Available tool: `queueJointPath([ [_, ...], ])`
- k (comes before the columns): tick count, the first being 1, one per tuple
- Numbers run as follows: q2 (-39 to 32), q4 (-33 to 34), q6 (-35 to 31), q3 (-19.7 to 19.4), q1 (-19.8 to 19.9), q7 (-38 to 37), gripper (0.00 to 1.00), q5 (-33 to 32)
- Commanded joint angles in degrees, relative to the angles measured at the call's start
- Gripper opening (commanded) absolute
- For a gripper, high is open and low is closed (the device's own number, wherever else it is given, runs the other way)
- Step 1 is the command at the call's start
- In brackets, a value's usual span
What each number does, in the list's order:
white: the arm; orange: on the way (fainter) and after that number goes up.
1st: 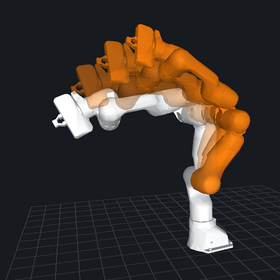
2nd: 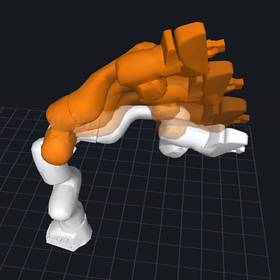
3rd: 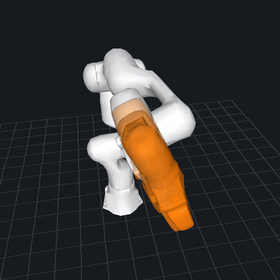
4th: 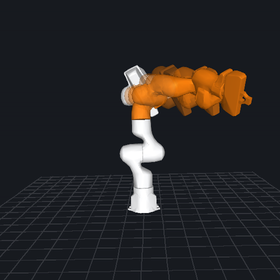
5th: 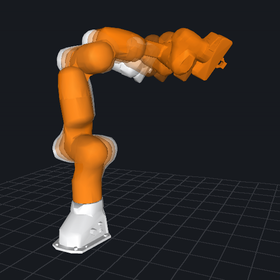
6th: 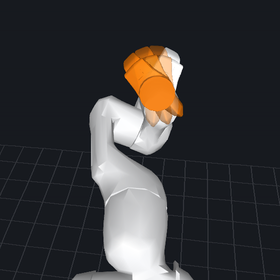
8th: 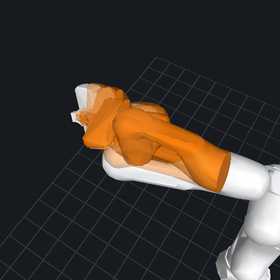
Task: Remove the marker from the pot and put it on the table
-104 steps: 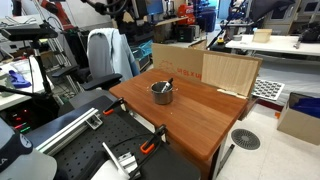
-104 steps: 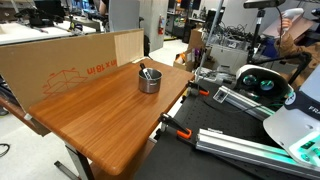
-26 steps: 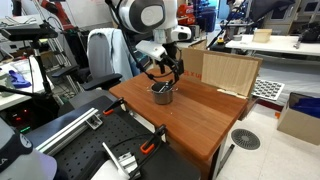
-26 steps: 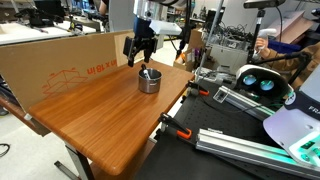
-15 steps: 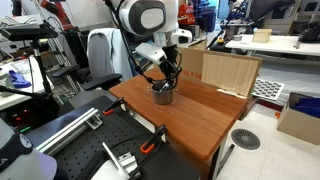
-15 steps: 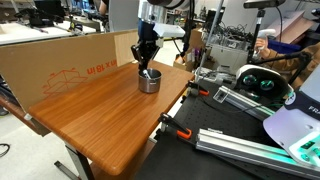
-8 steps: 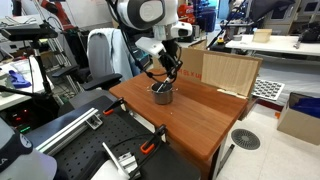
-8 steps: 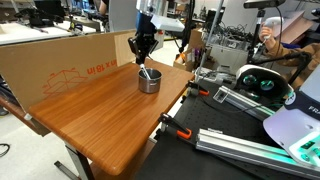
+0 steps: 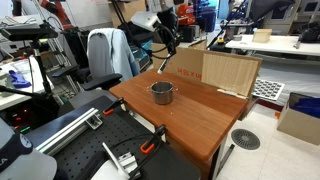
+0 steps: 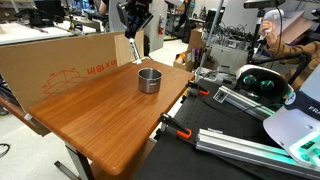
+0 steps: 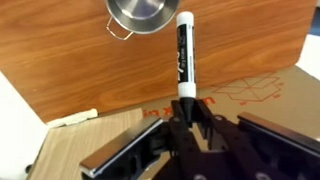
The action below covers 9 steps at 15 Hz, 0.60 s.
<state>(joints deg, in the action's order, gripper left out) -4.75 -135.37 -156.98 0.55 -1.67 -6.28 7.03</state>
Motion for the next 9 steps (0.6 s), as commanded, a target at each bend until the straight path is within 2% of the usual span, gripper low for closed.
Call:
queueJointPath([
  [1, 0.13, 0.56, 2.86, 1.08, -0.27, -2.09, 0.05, 3.46],
  [4, -2.81, 1.39, 4.61, 2.22, -0.55, -2.09, 0.05, 7.80],
  [9, -10.07, 2.92, 3.76, 3.85, -1.46, -3.85, 0.05, 9.82],
])
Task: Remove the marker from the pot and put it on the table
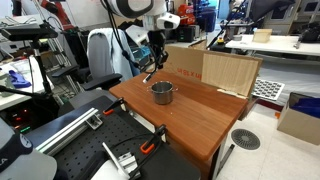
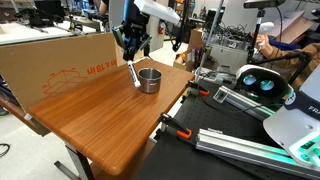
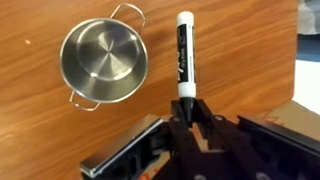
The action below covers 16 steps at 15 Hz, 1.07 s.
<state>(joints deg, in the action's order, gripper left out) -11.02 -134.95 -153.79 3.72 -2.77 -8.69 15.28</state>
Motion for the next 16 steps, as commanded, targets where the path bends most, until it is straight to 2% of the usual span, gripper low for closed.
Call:
queueJointPath([
  [1, -5.62, 3.16, 0.22, 0.82, -0.75, -2.33, 0.05, 1.33],
  [9, -18.56, 11.16, 0.20, 1.92, -2.50, -6.10, 0.05, 1.27],
  [14, -21.64, 13.67, 1.22, 1.40, -3.39, -6.73, 0.05, 0.28],
  [15, -21.44, 13.78, 2.01, 1.10, -3.55, -6.92, 0.45, -0.08],
  [16, -21.37, 13.81, 1.97, 1.10, -3.44, -6.68, 0.46, -0.09],
])
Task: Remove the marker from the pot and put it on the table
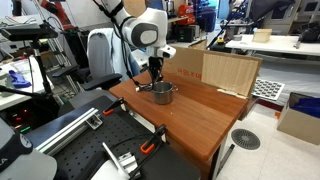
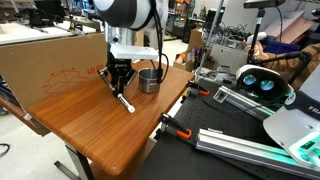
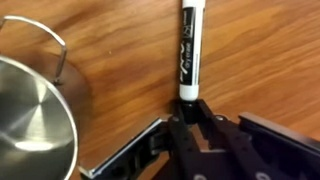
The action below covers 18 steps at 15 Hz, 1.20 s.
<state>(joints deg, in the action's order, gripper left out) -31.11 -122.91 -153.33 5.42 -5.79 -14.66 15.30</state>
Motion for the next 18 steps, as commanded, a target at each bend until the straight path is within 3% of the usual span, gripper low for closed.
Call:
queueJointPath([
  [1, -1.13, 1.84, 1.65, -0.81, -0.52, -0.82, 0.51, -0.29],
  [8, -0.08, 2.14, 2.52, -0.39, 0.71, 0.03, 0.99, 0.59],
  [13, 2.20, 2.07, 1.97, -0.77, 0.15, -0.38, 1.00, -0.04],
  [18, 9.79, 0.88, 1.25, -0.42, -0.05, -0.13, 1.00, -0.06],
])
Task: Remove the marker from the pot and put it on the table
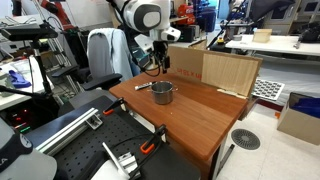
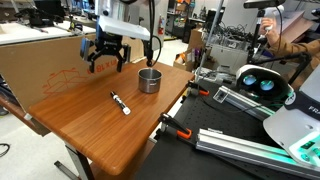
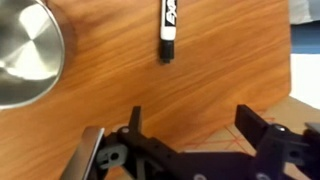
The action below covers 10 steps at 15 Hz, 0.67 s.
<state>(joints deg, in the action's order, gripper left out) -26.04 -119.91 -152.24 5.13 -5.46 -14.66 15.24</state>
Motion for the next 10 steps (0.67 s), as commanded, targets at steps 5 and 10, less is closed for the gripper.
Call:
queueJointPath([
  [5, 8.96, -1.35, 3.16, 0.72, -0.17, 1.41, 1.00, 0.18],
  [10, 10.11, -2.96, 3.82, 0.78, 0.06, 2.26, 1.00, 0.18],
])
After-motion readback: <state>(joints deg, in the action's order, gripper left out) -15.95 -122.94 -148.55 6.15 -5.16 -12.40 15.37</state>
